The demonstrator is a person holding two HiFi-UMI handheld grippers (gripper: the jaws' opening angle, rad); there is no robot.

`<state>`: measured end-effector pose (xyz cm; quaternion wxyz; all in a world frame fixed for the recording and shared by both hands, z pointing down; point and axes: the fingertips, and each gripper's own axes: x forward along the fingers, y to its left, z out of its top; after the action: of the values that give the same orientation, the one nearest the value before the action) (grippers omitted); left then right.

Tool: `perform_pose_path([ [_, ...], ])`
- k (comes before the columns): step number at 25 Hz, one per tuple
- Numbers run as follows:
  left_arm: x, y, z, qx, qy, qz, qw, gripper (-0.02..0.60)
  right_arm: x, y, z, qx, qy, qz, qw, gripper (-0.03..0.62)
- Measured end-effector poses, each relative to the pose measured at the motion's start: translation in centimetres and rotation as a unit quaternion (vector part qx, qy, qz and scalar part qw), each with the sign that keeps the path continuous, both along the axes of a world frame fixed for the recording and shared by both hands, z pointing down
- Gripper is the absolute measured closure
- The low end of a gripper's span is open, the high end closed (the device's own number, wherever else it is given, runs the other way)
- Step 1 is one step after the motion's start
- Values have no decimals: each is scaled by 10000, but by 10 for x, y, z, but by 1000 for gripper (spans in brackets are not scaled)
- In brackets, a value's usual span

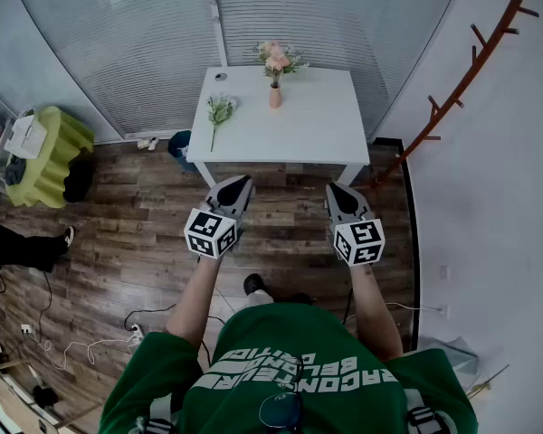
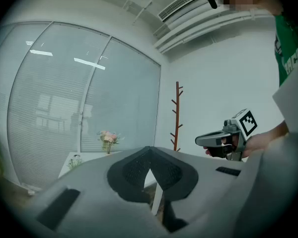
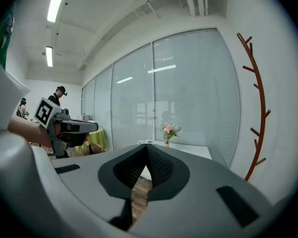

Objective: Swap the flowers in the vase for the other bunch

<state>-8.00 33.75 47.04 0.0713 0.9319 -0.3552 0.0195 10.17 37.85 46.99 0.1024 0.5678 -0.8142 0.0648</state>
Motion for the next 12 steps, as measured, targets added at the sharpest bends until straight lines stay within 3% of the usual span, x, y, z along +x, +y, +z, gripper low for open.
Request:
perform_pose_path([
  [12, -29, -28, 9, -37, 80, 195, 9998, 574, -23, -23, 0, 6, 14, 243, 9997, 582],
])
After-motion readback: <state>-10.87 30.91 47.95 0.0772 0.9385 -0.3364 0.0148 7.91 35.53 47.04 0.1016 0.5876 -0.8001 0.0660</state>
